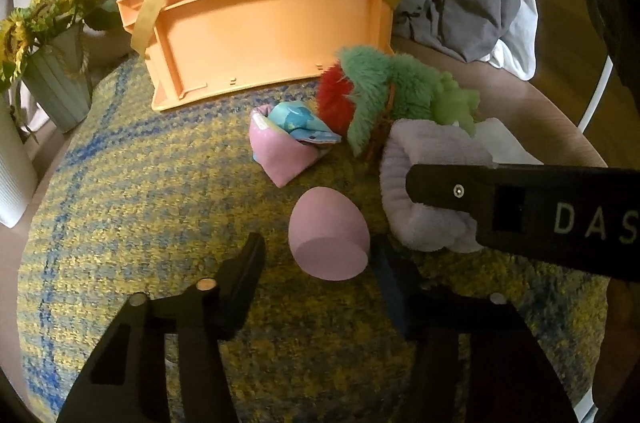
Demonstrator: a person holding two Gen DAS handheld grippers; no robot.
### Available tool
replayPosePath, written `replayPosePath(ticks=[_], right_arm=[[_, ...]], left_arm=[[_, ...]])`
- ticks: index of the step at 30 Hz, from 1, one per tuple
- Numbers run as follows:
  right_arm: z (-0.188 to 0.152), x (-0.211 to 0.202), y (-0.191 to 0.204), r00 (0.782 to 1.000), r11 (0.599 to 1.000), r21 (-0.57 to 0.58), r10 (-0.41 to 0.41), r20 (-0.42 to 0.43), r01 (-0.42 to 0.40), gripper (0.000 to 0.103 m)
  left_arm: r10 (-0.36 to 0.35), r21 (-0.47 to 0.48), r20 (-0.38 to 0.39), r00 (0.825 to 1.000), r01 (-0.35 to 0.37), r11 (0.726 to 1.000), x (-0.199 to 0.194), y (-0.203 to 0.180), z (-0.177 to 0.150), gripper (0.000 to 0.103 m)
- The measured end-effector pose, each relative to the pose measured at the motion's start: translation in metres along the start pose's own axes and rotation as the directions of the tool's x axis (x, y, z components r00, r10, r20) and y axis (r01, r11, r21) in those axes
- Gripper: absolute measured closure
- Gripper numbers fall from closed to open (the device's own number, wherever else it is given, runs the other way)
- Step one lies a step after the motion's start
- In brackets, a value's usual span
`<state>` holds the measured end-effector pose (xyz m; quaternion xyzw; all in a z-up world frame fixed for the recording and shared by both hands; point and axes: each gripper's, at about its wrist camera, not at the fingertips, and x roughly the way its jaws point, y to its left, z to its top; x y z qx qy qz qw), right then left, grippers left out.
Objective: Organize soft objects
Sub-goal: 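Grasp the pink sponge with the left tool while the right tool grasps the lavender towel, then lift the pink sponge and lavender towel and carry them over the crate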
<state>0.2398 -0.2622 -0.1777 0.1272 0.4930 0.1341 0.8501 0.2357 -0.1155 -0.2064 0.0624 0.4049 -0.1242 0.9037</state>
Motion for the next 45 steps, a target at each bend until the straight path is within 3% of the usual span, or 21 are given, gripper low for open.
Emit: replayPosePath(ticks=[3, 9, 23, 35, 45], right_arm=[[-0.002, 0.0, -0.002, 1.0, 1.0, 0.002, 0.004, -0.003, -0.004, 0.069], [-0.003, -0.004, -0.002, 1.0, 1.0, -0.013, 0.003, 0.003, -0.003, 0.075], [-0.011, -0.037, 0.009, 0.999, 0.998, -0.054, 0.012, 0.038, -0.01, 0.076], [-0.002, -0.076, 0.023, 0.988, 0.995, -0.101, -0.002, 0.152, 0.017, 0.076], [0.017, -0.107, 0.04, 0.955, 0.988, -0.141, -0.019, 0.295, 0.063, 0.076]], left_arm=[[-0.011, -0.009, 0.002, 1.0, 0.011, 1.0, -0.001, 0.002, 0.001, 0.067], [-0.016, -0.047, 0.01, 1.0, 0.017, 0.999, -0.012, 0.009, 0.002, 0.067], [0.001, -0.139, 0.09, 0.996, 0.012, 0.99, -0.06, 0.029, 0.019, 0.067], [0.023, -0.136, 0.179, 0.984, 0.002, 0.991, -0.094, 0.033, 0.037, 0.067], [0.05, -0.123, 0.28, 0.959, -0.016, 0.992, -0.119, 0.044, 0.063, 0.067]])
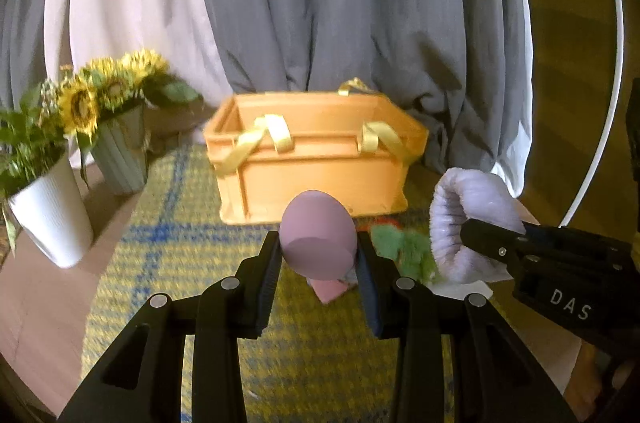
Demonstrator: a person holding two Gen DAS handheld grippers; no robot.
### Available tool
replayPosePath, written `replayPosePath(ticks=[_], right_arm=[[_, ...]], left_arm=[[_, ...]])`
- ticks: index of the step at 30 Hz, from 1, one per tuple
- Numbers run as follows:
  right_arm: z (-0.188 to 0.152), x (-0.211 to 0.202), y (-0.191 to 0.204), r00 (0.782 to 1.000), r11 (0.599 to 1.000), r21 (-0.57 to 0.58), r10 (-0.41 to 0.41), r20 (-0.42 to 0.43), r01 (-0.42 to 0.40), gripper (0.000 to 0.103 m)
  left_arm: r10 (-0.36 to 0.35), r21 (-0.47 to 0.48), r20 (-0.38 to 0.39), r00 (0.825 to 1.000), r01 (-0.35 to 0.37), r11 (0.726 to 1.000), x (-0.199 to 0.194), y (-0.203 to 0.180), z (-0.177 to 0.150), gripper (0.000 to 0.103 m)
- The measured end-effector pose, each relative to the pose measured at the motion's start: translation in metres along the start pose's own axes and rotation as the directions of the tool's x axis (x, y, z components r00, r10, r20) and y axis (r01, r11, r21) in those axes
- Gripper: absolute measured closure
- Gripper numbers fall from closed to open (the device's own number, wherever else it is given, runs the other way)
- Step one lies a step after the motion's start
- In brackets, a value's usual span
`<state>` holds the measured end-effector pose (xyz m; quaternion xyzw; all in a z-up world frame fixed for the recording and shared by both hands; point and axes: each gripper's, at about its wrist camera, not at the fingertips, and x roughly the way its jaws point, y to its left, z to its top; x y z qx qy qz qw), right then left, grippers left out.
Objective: Organize soft objects
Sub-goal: 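Lift the pink sponge and lavender towel and carry them over the crate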
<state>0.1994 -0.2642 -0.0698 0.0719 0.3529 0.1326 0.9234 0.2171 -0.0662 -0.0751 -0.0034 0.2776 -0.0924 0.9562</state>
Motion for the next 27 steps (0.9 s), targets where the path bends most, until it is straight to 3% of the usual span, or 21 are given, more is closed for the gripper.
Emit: replayPosePath(ticks=[15, 27], right_arm=[[0.041, -0.016, 0.014, 0.978, 0.995, -0.045, -0.078, 0.192, 0.088, 0.076], [0.081, -0.011, 0.025, 0.949, 0.993, -0.064, -0.074, 0.306, 0.098, 0.076]], left_arm=[[0.004, 0.019, 0.084, 0.996, -0.006, 1.0, -0.006, 0.013, 0.053, 0.067], [0.02, 0.038, 0.185, 0.983, -0.027, 0.999, 0.007, 0.026, 0.091, 0.067]])
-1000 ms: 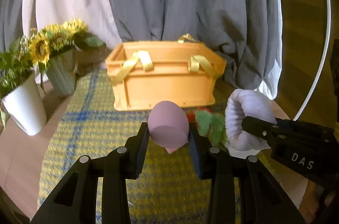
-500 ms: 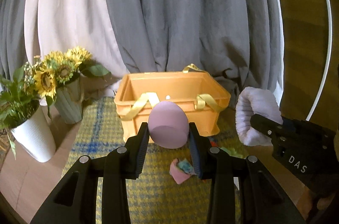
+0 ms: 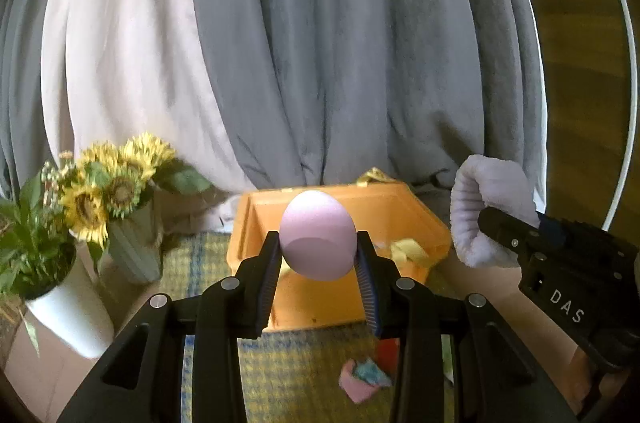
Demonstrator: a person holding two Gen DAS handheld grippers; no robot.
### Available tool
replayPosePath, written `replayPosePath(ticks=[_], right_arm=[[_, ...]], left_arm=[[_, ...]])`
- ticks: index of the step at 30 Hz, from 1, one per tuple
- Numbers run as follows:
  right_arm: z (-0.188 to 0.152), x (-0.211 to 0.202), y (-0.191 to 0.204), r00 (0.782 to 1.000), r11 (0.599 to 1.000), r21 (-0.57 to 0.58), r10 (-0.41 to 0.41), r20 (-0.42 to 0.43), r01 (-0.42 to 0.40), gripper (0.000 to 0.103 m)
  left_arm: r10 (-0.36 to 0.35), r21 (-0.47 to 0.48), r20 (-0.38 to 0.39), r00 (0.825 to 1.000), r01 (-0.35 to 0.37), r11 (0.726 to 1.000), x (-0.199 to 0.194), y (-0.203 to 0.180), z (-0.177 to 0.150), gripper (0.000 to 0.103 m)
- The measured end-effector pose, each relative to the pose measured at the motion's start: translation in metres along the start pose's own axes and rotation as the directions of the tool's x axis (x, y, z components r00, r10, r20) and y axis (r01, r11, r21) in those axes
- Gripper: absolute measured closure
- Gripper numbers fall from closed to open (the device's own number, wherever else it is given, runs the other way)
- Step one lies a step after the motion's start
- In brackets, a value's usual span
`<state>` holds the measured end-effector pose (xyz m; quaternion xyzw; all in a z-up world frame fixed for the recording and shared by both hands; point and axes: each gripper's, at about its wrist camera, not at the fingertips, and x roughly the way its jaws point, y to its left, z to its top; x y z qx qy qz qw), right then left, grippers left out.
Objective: Organize soft objects
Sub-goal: 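Lift the pink sponge and lavender towel and carry them over the crate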
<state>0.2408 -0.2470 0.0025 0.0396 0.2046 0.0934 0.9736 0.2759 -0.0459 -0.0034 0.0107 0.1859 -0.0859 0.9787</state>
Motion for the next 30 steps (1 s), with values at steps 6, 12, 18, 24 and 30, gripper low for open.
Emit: replayPosePath(ticks=[6, 12, 18, 24, 30], right_arm=[[0.018, 0.021, 0.003, 0.999, 1.0, -0.008, -0.005, 0.031, 0.005, 0.076], [0.032, 0.051, 0.003, 0.999, 0.999, -0.028, -0.013, 0.029, 0.014, 0.076], [0.043, 0.082, 0.0, 0.999, 0.999, -0.046, -0.029, 0.028, 0.03, 0.076], [0.049, 0.111, -0.002, 0.999, 0.998, -0.056, -0.041, 0.007, 0.041, 0.076], [0.048, 0.143, -0.008, 0.998, 0.998, -0.053, -0.03, -0.05, 0.027, 0.076]], left_arm=[[-0.023, 0.028, 0.015, 1.0, 0.022, 0.999, 0.024, 0.009, 0.016, 0.067], [-0.006, 0.053, 0.021, 1.0, 0.004, 0.999, 0.058, 0.011, 0.027, 0.067], [0.015, 0.063, -0.002, 1.0, -0.015, 0.998, 0.095, 0.014, 0.034, 0.067], [0.009, 0.078, -0.031, 0.999, -0.006, 0.997, 0.125, 0.015, 0.037, 0.067], [0.014, 0.106, -0.091, 0.996, -0.005, 0.994, 0.158, 0.013, 0.035, 0.066]])
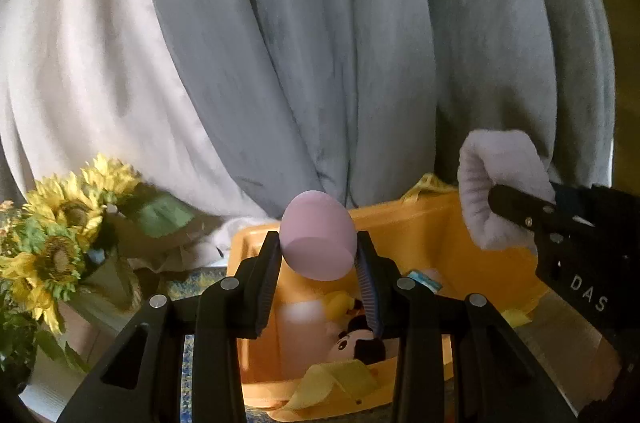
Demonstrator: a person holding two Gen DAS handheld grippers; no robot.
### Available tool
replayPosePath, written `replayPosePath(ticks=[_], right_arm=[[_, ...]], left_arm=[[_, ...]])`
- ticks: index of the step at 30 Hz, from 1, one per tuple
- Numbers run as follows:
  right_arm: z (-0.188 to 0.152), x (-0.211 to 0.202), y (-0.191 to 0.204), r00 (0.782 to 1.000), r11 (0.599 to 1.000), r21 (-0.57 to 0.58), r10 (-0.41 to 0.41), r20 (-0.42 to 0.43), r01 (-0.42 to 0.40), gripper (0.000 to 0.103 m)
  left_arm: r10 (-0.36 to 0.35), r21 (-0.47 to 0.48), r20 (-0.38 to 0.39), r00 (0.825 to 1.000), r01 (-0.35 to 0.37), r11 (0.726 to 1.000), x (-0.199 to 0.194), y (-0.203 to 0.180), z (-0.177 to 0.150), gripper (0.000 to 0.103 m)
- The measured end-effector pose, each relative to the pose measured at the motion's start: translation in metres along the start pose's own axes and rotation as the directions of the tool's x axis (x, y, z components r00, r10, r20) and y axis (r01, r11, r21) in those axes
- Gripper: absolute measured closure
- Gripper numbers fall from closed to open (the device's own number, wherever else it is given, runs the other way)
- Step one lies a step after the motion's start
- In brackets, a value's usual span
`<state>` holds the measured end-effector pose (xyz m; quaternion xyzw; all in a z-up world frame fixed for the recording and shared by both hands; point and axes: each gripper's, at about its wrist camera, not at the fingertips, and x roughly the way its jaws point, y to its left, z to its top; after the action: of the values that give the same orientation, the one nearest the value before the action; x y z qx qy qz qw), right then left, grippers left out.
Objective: Organize soft objects
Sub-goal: 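Lift the pink sponge and lavender towel and carry them over the crate, then open both tools to drop the sponge and towel into the crate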
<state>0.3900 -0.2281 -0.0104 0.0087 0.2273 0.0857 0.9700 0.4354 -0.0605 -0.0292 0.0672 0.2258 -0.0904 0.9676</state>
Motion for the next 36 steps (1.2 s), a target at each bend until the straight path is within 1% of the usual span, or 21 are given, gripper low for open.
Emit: replayPosePath(ticks=[5, 10, 13, 18, 21, 23, 25, 26, 27, 28, 29, 31, 33, 36], right_arm=[[0.001, 0.029, -0.005, 0.998, 1.0, 0.006, 0.015, -0.064, -0.014, 0.076], [-0.006, 0.054, -0.008, 0.991, 1.0, 0.002, 0.016, -0.133, -0.016, 0.076], [-0.011, 0.066, -0.011, 0.985, 1.0, 0.005, 0.018, -0.174, -0.017, 0.075], [-0.016, 0.078, -0.013, 0.977, 1.0, -0.001, 0.014, -0.214, -0.015, 0.075], [-0.017, 0.082, -0.015, 0.975, 1.0, -0.012, 0.004, -0.223, -0.007, 0.073], [-0.017, 0.083, -0.014, 0.974, 1.0, -0.023, -0.004, -0.228, -0.001, 0.068], [-0.017, 0.084, -0.013, 0.972, 0.999, -0.036, -0.015, -0.235, 0.006, 0.059], [-0.017, 0.084, -0.014, 0.971, 0.999, -0.04, -0.019, -0.236, 0.01, 0.056], [-0.017, 0.084, -0.014, 0.972, 0.999, -0.041, -0.027, -0.235, 0.018, 0.05], [-0.017, 0.083, -0.015, 0.972, 0.999, -0.039, -0.037, -0.232, 0.028, 0.044], [-0.016, 0.082, -0.016, 0.973, 0.998, -0.039, -0.047, -0.227, 0.039, 0.043], [-0.014, 0.077, -0.016, 0.976, 0.997, -0.046, -0.07, -0.208, 0.062, 0.035], [-0.011, 0.071, -0.017, 0.977, 0.993, -0.06, -0.106, -0.183, 0.097, 0.031], [-0.007, 0.057, -0.018, 0.977, 0.986, -0.071, -0.159, -0.144, 0.15, 0.025]], left_arm=[[-0.009, 0.013, -0.065, 0.998, 0.01, 1.0, 0.027, 0.002, -0.002, 0.066], [-0.004, 0.052, -0.118, 0.993, 0.011, 0.999, 0.047, -0.002, -0.008, 0.066], [-0.003, 0.068, -0.142, 0.99, 0.013, 0.998, 0.055, -0.003, -0.011, 0.066], [0.001, 0.086, -0.172, 0.985, 0.014, 0.996, 0.068, -0.004, -0.015, 0.065], [0.011, 0.096, -0.176, 0.984, 0.006, 0.995, 0.07, -0.005, -0.016, 0.054], [0.012, 0.099, -0.179, 0.984, 0.006, 0.995, 0.071, -0.005, -0.016, 0.047], [0.017, 0.101, -0.179, 0.984, 0.001, 0.995, 0.07, -0.006, -0.016, 0.035], [0.018, 0.103, -0.178, 0.984, 0.0, 0.995, 0.07, -0.006, -0.016, 0.034], [0.021, 0.105, -0.178, 0.984, -0.002, 0.994, 0.069, -0.005, -0.016, 0.03], [0.024, 0.107, -0.178, 0.984, -0.005, 0.994, 0.068, -0.005, -0.016, 0.023], [0.026, 0.105, -0.177, 0.984, -0.007, 0.994, 0.067, -0.004, -0.016, 0.02], [0.02, 0.095, -0.179, 0.984, -0.003, 0.995, 0.063, -0.004, -0.015, 0.018], [0.015, 0.087, -0.182, 0.983, 0.001, 0.996, 0.058, -0.003, -0.013, 0.014], [0.022, 0.08, -0.157, 0.987, -0.009, 0.997, 0.045, -0.002, -0.01, 0.01]])
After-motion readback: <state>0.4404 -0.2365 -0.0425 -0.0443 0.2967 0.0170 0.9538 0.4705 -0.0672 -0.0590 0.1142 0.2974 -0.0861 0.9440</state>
